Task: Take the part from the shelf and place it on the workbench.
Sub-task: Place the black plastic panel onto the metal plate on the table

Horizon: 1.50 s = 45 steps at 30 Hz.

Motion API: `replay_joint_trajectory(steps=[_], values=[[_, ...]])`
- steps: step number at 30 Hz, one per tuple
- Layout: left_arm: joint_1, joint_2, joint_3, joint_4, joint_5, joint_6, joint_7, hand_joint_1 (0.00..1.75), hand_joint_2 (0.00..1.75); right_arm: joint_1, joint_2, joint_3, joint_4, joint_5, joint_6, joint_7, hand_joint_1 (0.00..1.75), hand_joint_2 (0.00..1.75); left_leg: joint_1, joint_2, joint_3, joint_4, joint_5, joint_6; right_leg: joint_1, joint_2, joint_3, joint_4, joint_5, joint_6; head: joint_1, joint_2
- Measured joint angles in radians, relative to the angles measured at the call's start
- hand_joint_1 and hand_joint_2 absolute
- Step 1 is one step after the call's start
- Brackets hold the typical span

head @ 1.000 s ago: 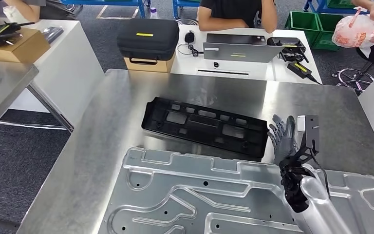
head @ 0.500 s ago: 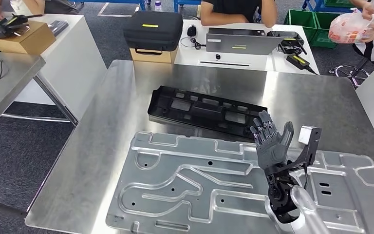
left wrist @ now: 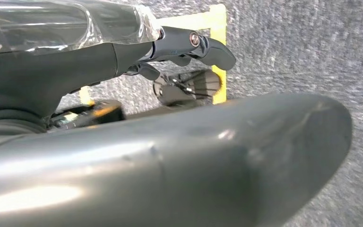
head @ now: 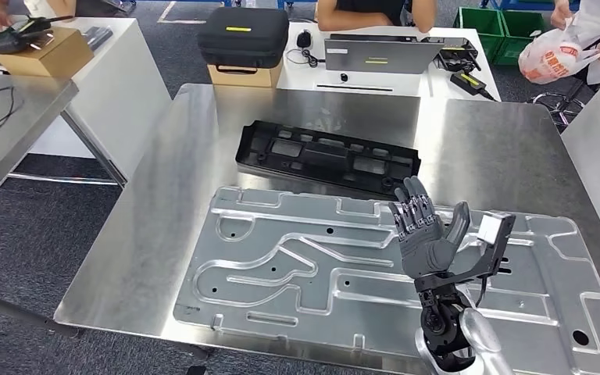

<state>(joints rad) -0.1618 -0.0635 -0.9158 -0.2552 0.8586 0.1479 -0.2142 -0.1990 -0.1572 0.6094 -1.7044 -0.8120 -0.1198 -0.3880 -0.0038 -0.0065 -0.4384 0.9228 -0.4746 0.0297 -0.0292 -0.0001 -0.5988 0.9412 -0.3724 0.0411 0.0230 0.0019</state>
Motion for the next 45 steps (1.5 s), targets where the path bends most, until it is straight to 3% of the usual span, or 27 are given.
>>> replay_joint_trajectory(steps=[3,5,7,8,9,10,12,13,15,16,18,20,21,23,24,26,27,28,30,32,35,37,39,40,41,42,45], values=[[-0.002,0.0,0.001,0.0,0.003,0.0,0.0,0.0,0.0,0.009,0.009,0.004,-0.01,-0.004,0.023,-0.012,0.0,0.0,-0.007,0.001,-0.004,-0.03,0.017,0.015,-0.005,0.001,-0.004,-0.01,0.02,0.02,-0.007,0.0],[-0.001,0.0,0.001,0.0,0.004,0.0,-0.001,0.0,0.0,0.02,0.013,0.004,-0.013,-0.007,0.037,-0.022,0.0,0.0,-0.003,0.003,-0.024,-0.04,0.04,0.029,-0.002,0.002,-0.029,0.037,-0.04,0.026,-0.008,0.0],[0.001,0.0,0.002,0.0,0.006,0.002,-0.001,0.0,0.0,0.031,0.016,0.005,-0.016,-0.015,0.055,-0.032,0.0,0.0,-0.004,0.004,-0.054,-0.038,0.065,0.039,0.001,0.002,-0.07,0.17,-0.155,0.025,-0.007,0.0],[0.002,0.0,0.002,0.0,0.007,0.004,-0.001,0.0,0.0,0.036,0.018,0.005,-0.017,-0.02,0.064,-0.038,0.0,0.0,-0.006,0.005,-0.071,-0.035,0.077,0.042,0.002,0.001,-0.086,0.247,-0.193,0.025,-0.007,0.0],[0.003,0.0,0.002,0.0,0.009,0.006,-0.001,0.0,0.0,0.042,0.02,0.006,-0.017,-0.024,0.072,-0.043,0.0,0.0,-0.008,0.006,-0.088,-0.032,0.089,0.043,0.004,0.002,-0.092,0.306,-0.201,0.025,-0.007,0.0],[0.004,0.0,0.002,0.0,0.012,0.01,-0.001,0.0,0.0,0.048,0.022,0.007,-0.017,-0.029,0.079,-0.047,0.0,0.0,-0.009,0.006,-0.104,-0.029,0.1,0.043,0.005,0.002,-0.084,0.335,-0.183,0.024,-0.007,0.0],[0.007,0.0,0.002,0.0,0.017,0.018,-0.001,0.0,0.0,0.06,0.027,0.01,-0.017,-0.038,0.09,-0.055,0.0,0.0,-0.01,0.006,-0.137,-0.021,0.121,0.04,0.007,0.001,-0.012,0.275,-0.116,0.02,-0.007,0.0],[0.008,0.0,0.002,0.0,0.019,0.021,-0.002,0.0,0.0,0.065,0.03,0.011,-0.017,-0.044,0.095,-0.059,0.0,0.0,-0.011,0.006,-0.152,-0.015,0.13,0.037,0.007,0.001,0.047,0.2,-0.105,0.017,-0.006,0.0],[0.01,0.0,0.003,0.0,0.02,0.022,-0.005,0.0,0.0,0.073,0.039,0.013,-0.016,-0.055,0.107,-0.067,0.0,0.0,-0.013,0.006,-0.172,-0.003,0.146,0.028,0.011,0.0,0.156,0.035,-0.128,0.009,-0.008,0.0],[0.01,0.0,0.003,0.0,0.02,0.023,-0.006,0.0,0.0,0.077,0.044,0.014,-0.014,-0.06,0.114,-0.07,0.0,0.0,-0.014,0.006,-0.177,-0.001,0.155,0.023,0.014,0.001,0.183,-0.013,-0.145,0.003,-0.009,0.0],[0.012,0.002,0.003,0.0,0.021,0.026,-0.007,0.0,0.0,0.087,0.052,0.018,-0.007,-0.069,0.123,-0.074,0.0,0.0,-0.012,0.006,-0.185,-0.001,0.172,0.015,0.015,-0.002,0.18,-0.033,-0.139,-0.01,-0.011,0.0],[0.016,0.003,0.003,0.0,0.02,0.031,-0.009,0.0,0.0,0.098,0.057,0.02,0.003,-0.075,0.128,-0.075,0.0,0.0,-0.007,0.005,-0.204,0.032,0.129,0.003,0.01,-0.007,0.157,-0.032,-0.116,-0.024,-0.012,0.0],[0.018,0.003,0.003,0.0,0.02,0.034,-0.011,0.0,0.0,0.101,0.059,0.021,0.006,-0.077,0.128,-0.075,0.0,0.0,-0.003,0.005,-0.221,0.081,0.078,-0.006,0.008,-0.008,0.141,-0.032,-0.102,-0.028,-0.013,0.0],[0.019,0.003,0.003,0.0,0.02,0.036,-0.015,0.0,0.0,0.104,0.063,0.022,0.011,-0.078,0.129,-0.075,0.0,0.0,0.005,0.005,-0.257,0.228,-0.033,-0.022,0.007,-0.009,0.109,-0.031,-0.077,-0.03,-0.017,0.0],[0.019,0.003,0.003,0.0,0.02,0.036,-0.016,0.0,0.0,0.106,0.064,0.024,0.013,-0.078,0.129,-0.075,0.0,0.0,0.009,0.005,-0.266,0.296,-0.059,-0.028,0.007,-0.01,0.093,-0.03,-0.065,-0.03,-0.018,0.0],[0.018,0.003,0.003,0.0,0.02,0.036,-0.017,0.0,0.0,0.109,0.066,0.028,0.018,-0.078,0.129,-0.076,0.0,0.0,0.014,0.005,-0.24,0.337,-0.033,-0.032,0.007,-0.012,0.064,-0.028,-0.045,-0.026,-0.018,0.0],[0.018,0.003,0.003,0.0,0.02,0.036,-0.018,0.0,0.0,0.11,0.067,0.03,0.02,-0.078,0.129,-0.075,0.0,0.0,0.016,0.005,-0.2,0.299,0.0,-0.032,0.007,-0.012,0.051,-0.027,-0.035,-0.023,-0.019,0.0],[0.017,0.003,0.003,0.0,0.021,0.036,-0.018,0.0,0.0,0.111,0.068,0.032,0.022,-0.078,0.128,-0.075,0.0,0.0,0.017,0.005,-0.144,0.227,0.027,-0.029,0.007,-0.012,0.04,-0.027,-0.026,-0.019,-0.019,0.0],[0.014,0.003,0.003,0.0,0.02,0.037,-0.018,0.0,0.0,0.111,0.071,0.034,0.024,-0.077,0.127,-0.074,0.0,0.0,0.012,0.007,-0.023,0.046,0.023,-0.019,0.009,-0.013,0.029,-0.026,-0.012,-0.01,-0.019,0.0],[0.011,0.003,0.003,0.0,0.02,0.037,-0.018,0.0,0.0,0.109,0.073,0.035,0.024,-0.071,0.12,-0.071,0.0,0.0,0.005,0.008,0.029,-0.048,-0.002,-0.006,0.008,-0.017,0.029,-0.029,0.002,0.002,-0.021,0.0],[0.011,0.002,0.003,0.0,0.021,0.039,-0.018,0.0,0.0,0.109,0.074,0.041,0.024,-0.051,0.103,-0.067,0.0,0.0,0.003,0.0,0.014,-0.051,0.016,0.017,0.002,-0.019,0.017,-0.011,-0.006,0.019,-0.026,0.0],[0.012,0.002,0.003,0.0,0.021,0.039,-0.018,0.0,0.0,0.109,0.074,0.044,0.024,-0.04,0.095,-0.066,0.0,0.0,0.0,-0.005,-0.001,-0.051,0.036,0.031,0.002,-0.014,-0.029,0.097,-0.083,0.02,-0.026,0.0],[0.014,0.002,0.003,0.0,0.021,0.04,-0.018,0.0,0.0,0.11,0.074,0.045,0.024,-0.034,0.091,-0.066,0.0,0.0,-0.006,-0.013,-0.024,-0.046,0.051,0.037,0.006,-0.01,-0.089,0.255,-0.166,0.016,-0.026,0.0],[0.015,0.002,0.003,0.0,0.021,0.04,-0.018,0.0,0.0,0.111,0.074,0.045,0.024,-0.032,0.09,-0.066,0.0,0.0,-0.009,-0.018,-0.034,-0.042,0.057,0.038,0.009,-0.008,-0.101,0.301,-0.183,0.014,-0.026,0.0],[0.016,0.002,0.003,0.0,0.021,0.04,-0.018,0.0,0.0,0.112,0.074,0.045,0.024,-0.03,0.089,-0.066,0.0,0.0,-0.011,-0.024,-0.043,-0.037,0.06,0.038,0.012,-0.006,-0.092,0.306,-0.179,0.01,-0.026,0.0],[0.018,0.002,0.003,0.0,0.021,0.04,-0.018,0.0,0.0,0.112,0.074,0.046,0.024,-0.029,0.088,-0.066,0.0,0.0,-0.013,-0.032,-0.051,-0.031,0.062,0.037,0.015,-0.001,-0.06,0.264,-0.157,0.004,-0.026,0.0],[0.018,0.001,0.003,0.0,0.022,0.041,-0.018,0.0,0.0,0.112,0.074,0.046,0.024,-0.025,0.088,-0.066,0.0,0.0,-0.017,-0.057,-0.069,-0.012,0.065,0.032,0.018,0.054,0.072,0.046,-0.088,-0.015,-0.026,0.0]])
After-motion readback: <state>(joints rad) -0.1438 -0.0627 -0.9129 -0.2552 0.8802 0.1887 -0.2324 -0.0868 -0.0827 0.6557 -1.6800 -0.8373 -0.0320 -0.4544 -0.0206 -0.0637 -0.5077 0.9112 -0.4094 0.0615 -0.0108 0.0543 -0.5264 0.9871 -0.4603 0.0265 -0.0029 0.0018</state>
